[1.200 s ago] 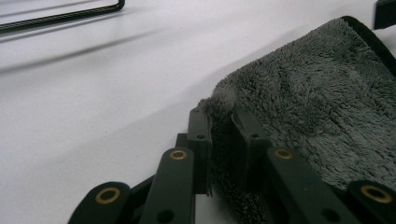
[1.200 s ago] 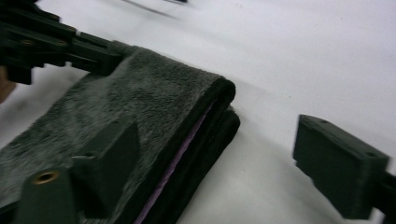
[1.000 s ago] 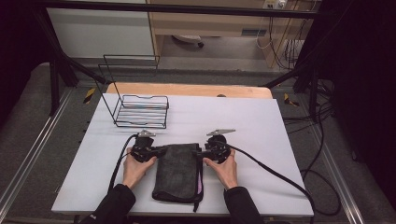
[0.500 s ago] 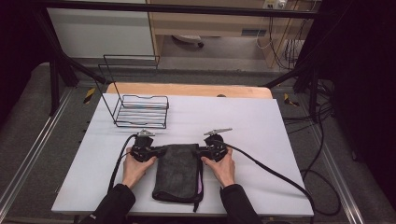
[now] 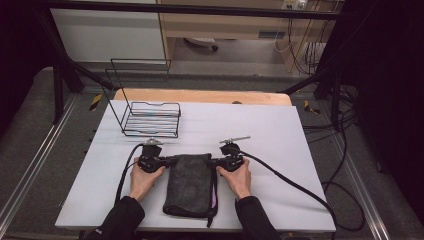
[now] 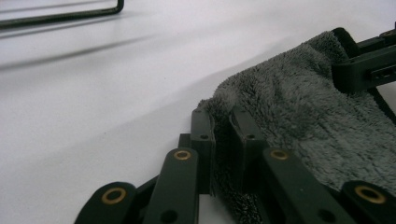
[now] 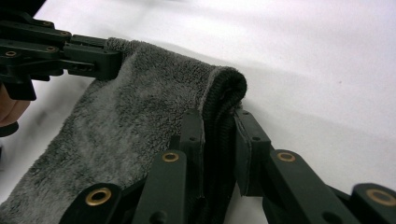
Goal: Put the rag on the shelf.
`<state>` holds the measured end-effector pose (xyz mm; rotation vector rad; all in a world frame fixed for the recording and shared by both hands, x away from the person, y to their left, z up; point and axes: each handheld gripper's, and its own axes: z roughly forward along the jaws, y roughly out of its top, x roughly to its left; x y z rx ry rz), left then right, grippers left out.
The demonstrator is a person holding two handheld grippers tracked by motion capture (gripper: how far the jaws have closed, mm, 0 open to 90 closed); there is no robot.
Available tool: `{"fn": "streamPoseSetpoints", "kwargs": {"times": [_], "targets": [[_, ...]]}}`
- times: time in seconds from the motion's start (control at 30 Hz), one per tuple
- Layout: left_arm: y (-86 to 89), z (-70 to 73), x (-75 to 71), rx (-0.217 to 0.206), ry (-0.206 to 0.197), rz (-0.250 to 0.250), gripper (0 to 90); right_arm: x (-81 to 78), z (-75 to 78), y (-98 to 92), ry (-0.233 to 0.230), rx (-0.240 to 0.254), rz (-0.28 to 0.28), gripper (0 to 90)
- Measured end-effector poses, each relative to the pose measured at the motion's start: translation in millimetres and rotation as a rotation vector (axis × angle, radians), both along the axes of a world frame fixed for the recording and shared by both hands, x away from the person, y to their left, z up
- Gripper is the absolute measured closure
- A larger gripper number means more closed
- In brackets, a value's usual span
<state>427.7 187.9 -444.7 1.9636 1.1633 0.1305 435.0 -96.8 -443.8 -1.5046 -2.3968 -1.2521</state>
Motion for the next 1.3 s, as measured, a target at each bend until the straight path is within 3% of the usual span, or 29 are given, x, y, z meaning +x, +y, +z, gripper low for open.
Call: {"fn": "streamPoseSetpoints", "kwargs": {"times": [0.13,0.4,0.83,1.3], "targets": [[4.6,9.1,-4.7,-0.035,-0.033,-0.008,80.9,-5.3,7.9,-1.0,-0.036,0.017,0.003,76.3],[8.7,26.5,-15.3,-0.062,-0.096,-0.012,80.9,-17.1,23.9,-2.6,-0.121,0.059,0.014,76.3],[8.9,54.5,-30.5,-0.07,-0.214,-0.013,80.9,-34.0,43.4,-5.6,-0.256,0.108,0.0,76.2],[10.0,74.9,-41.2,-0.131,-0.279,-0.013,80.9,-48.0,65.0,-10.1,-0.398,0.14,0.005,76.3]]}}
